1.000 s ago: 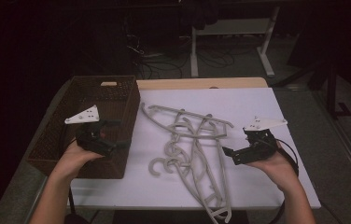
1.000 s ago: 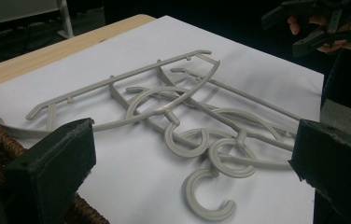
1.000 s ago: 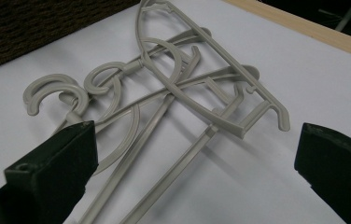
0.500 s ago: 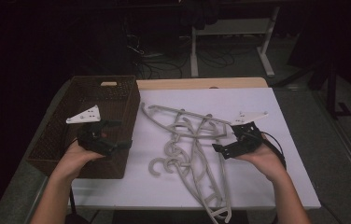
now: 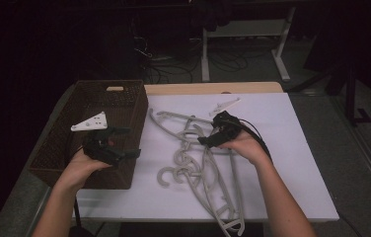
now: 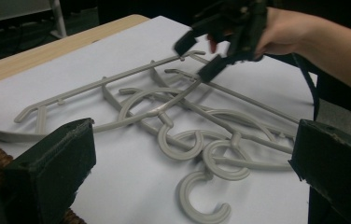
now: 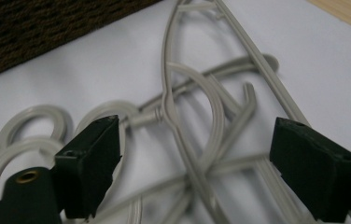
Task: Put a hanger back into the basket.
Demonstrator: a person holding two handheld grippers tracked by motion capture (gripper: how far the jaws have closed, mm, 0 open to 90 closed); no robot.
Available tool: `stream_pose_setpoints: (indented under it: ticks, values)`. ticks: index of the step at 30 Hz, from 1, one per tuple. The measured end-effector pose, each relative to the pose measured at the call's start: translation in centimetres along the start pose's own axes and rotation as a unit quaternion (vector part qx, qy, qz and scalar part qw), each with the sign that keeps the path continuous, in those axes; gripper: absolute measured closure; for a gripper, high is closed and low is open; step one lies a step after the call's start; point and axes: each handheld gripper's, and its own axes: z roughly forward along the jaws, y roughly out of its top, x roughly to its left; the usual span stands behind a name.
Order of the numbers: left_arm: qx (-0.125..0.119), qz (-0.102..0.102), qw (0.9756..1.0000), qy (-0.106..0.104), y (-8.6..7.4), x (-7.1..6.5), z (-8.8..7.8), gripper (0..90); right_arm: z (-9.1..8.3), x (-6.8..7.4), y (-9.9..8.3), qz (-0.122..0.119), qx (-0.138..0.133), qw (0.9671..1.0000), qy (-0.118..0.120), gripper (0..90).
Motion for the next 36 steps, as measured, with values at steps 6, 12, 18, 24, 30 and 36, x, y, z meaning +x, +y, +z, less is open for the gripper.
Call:
stream_pose_setpoints:
  ticks: [6,12,18,24,30,36]
  values:
    - [-0.002,0.001,1.0,-0.004,0.0,-0.1,0.0,0.0,3.7,-0.3,2.4,0.003,0.013,0.9998,0.016,24.0]
    - [-0.002,0.001,1.0,-0.004,0.0,-0.1,0.0,0.0,6.2,0.1,3.4,-0.01,0.03,0.9992,0.024,29.7]
    - [0.0,0.002,1.0,-0.005,0.0,-0.2,0.1,0.0,7.6,1.1,3.7,-0.027,0.054,0.9976,0.033,49.1]
    - [0.0,0.003,1.0,-0.006,0.1,-0.4,0.2,0.0,9.0,1.3,3.2,-0.037,0.103,0.9936,0.028,67.0]
    - [0.0,0.002,1.0,-0.005,0.0,-0.3,0.2,0.0,9.4,1.1,2.8,-0.04,0.118,0.9918,0.03,75.9]
    - [0.0,0.005,1.0,-0.007,0.1,-0.4,0.2,0.0,9.0,1.2,2.8,-0.055,0.115,0.9914,0.029,79.0]
